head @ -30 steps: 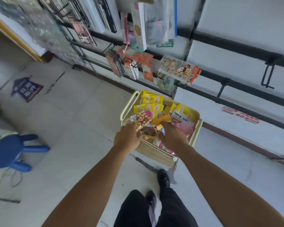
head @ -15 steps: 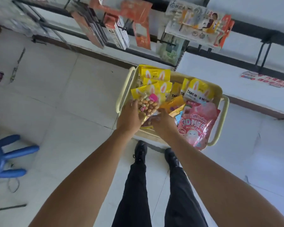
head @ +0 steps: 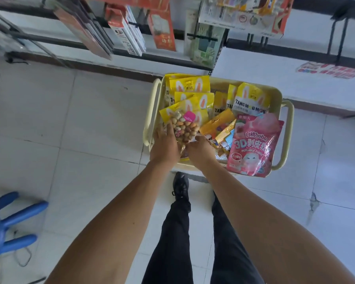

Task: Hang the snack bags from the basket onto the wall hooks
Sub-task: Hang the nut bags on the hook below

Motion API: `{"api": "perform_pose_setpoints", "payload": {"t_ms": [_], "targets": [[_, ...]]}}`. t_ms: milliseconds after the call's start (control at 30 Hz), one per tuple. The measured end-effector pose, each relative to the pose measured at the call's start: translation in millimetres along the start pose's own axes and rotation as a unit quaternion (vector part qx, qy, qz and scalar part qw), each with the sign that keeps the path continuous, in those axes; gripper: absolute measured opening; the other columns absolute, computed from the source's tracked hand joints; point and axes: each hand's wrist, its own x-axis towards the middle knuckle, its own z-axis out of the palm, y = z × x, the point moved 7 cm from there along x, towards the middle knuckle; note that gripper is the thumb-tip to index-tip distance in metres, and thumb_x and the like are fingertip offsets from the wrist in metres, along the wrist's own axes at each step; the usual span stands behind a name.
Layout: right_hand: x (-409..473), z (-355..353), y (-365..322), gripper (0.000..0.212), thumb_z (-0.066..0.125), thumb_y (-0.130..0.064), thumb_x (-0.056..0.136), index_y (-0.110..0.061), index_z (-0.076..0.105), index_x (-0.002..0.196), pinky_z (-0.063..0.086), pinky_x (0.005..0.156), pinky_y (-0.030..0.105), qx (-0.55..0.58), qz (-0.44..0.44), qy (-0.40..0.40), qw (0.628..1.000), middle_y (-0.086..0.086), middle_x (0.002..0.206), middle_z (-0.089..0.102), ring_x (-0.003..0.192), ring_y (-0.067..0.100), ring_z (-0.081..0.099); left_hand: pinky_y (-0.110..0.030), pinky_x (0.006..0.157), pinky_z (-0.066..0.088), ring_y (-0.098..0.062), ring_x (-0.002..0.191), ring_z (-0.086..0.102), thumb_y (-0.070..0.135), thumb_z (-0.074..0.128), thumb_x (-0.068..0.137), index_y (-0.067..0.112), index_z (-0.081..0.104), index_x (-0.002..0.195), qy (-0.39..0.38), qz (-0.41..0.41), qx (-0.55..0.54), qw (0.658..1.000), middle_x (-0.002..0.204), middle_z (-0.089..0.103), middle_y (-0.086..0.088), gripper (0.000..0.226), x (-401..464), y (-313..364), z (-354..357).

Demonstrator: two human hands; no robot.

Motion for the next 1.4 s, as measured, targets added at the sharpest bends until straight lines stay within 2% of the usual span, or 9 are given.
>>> {"api": "perform_pose_setpoints", "payload": {"t_ms": [233, 467, 600, 700, 867, 967, 1100, 1267, 1400], "targets": [[15.4, 0.8, 9.9, 0.010, 0.051, -0.017, 0.087, -0.016, 0.059, 0.093, 0.043, 0.062, 0.029, 0.003, 0.002, -0.003, 1.000, -0.001, 0.082, 0.067, 0.076, 0.024, 0.062, -0.050, 0.112, 0.033, -0.039, 0.143, 0.028, 0.028, 0.064, 0.096, 0.005, 0.015, 0.156, 0.008, -0.001, -0.049, 0.999, 0.153, 0.033, -0.021, 0.081, 7.9, -9.9, 7.4], [2.9, -4.4, 8.6, 0.013, 0.060, -0.021, 0.093, -0.026, 0.060, 0.081, 0.048, 0.066, 0.033, 0.043, -0.060, 0.011, 0.997, -0.005, 0.074, 0.063, 0.070, 0.019, 0.059, -0.048, 0.098, 0.048, -0.032, 0.123, 0.053, 0.033, 0.073, 0.088, 0.010, 0.048, 0.138, 0.025, -0.028, -0.182, 0.983, 0.131, 0.056, -0.012, 0.060, 2.2, -21.5, 1.0], [-9.3, -12.7, 4.8, 0.013, 0.065, -0.016, 0.089, -0.019, 0.053, 0.094, 0.057, 0.077, 0.047, 0.098, -0.040, 0.008, 0.994, -0.002, 0.085, 0.061, 0.079, 0.025, 0.065, -0.035, 0.081, 0.050, -0.023, 0.099, 0.062, 0.027, 0.073, 0.090, 0.018, 0.047, 0.135, 0.030, 0.000, -0.271, 0.962, 0.118, 0.058, 0.001, 0.053, -14.5, -14.0, -23.8], [-25.4, -23.0, -8.7, 0.011, 0.067, -0.008, 0.088, -0.015, 0.059, 0.090, 0.057, 0.065, 0.038, 0.122, -0.055, -0.026, 0.991, 0.003, 0.079, 0.063, 0.066, 0.018, 0.063, -0.035, 0.073, 0.052, -0.022, 0.086, 0.065, 0.030, 0.073, 0.089, 0.030, 0.047, 0.130, -0.002, 0.015, -0.278, 0.961, 0.113, 0.063, 0.003, 0.048, -27.9, -8.2, -47.1], [-59.7, -71.9, -32.9, 0.032, 0.065, -0.031, 0.094, -0.010, 0.057, 0.117, 0.052, 0.060, 0.025, 0.113, -0.092, -0.018, 0.989, 0.004, 0.097, 0.071, 0.072, 0.009, 0.070, -0.046, 0.084, 0.057, -0.025, 0.094, 0.070, 0.021, 0.076, 0.087, 0.034, 0.050, 0.124, -0.037, 0.055, -0.320, 0.945, 0.106, 0.065, 0.003, 0.047, -55.2, 19.0, -114.2], [-90.5, -118.5, -62.2, 0.043, 0.062, -0.036, 0.097, -0.007, 0.054, 0.128, 0.058, 0.075, 0.039, 0.176, -0.136, 0.031, 0.974, 0.006, 0.103, 0.071, 0.086, 0.016, 0.072, -0.046, 0.088, 0.056, -0.020, 0.099, 0.065, 0.022, 0.076, 0.087, 0.031, 0.050, 0.131, -0.027, 0.105, -0.329, 0.938, 0.122, 0.059, 0.000, 0.051, -76.5, 49.6, -156.6], [-145.2, -179.8, -105.7, 0.029, 0.060, -0.035, 0.098, -0.016, 0.061, 0.120, 0.058, 0.077, 0.037, 0.210, -0.220, 0.072, 0.950, 0.004, 0.103, 0.074, 0.094, 0.020, 0.071, -0.037, 0.095, 0.049, -0.010, 0.105, 0.058, 0.024, 0.077, 0.087, 0.036, 0.048, 0.125, -0.027, 0.167, -0.351, 0.921, 0.129, 0.055, 0.001, 0.049, -114.6, 99.7, -189.2], [-216.5, -256.3, -126.3, 0.009, 0.060, -0.023, 0.098, -0.019, 0.065, 0.104, 0.054, 0.073, 0.032, 0.230, -0.302, 0.099, 0.920, 0.008, 0.093, 0.072, 0.083, 0.016, 0.066, -0.013, 0.075, 0.044, 0.006, 0.103, 0.055, 0.020, 0.075, 0.090, 0.040, 0.046, 0.124, -0.006, 0.235, -0.402, 0.885, 0.115, 0.056, 0.020, 0.048, -171.3, 165.1, -208.4], [-276.7, -316.4, -114.4, 0.008, 0.061, -0.018, 0.098, -0.012, 0.065, 0.101, 0.057, 0.074, 0.032, 0.256, -0.345, 0.120, 0.895, 0.011, 0.092, 0.069, 0.081, 0.019, 0.066, -0.024, 0.091, 0.052, -0.006, 0.114, 0.061, 0.023, 0.082, 0.082, 0.049, 0.051, 0.125, -0.002, 0.264, -0.436, 0.860, 0.128, 0.062, 0.004, 0.059, -212.0, 212.1, -206.0]]}}
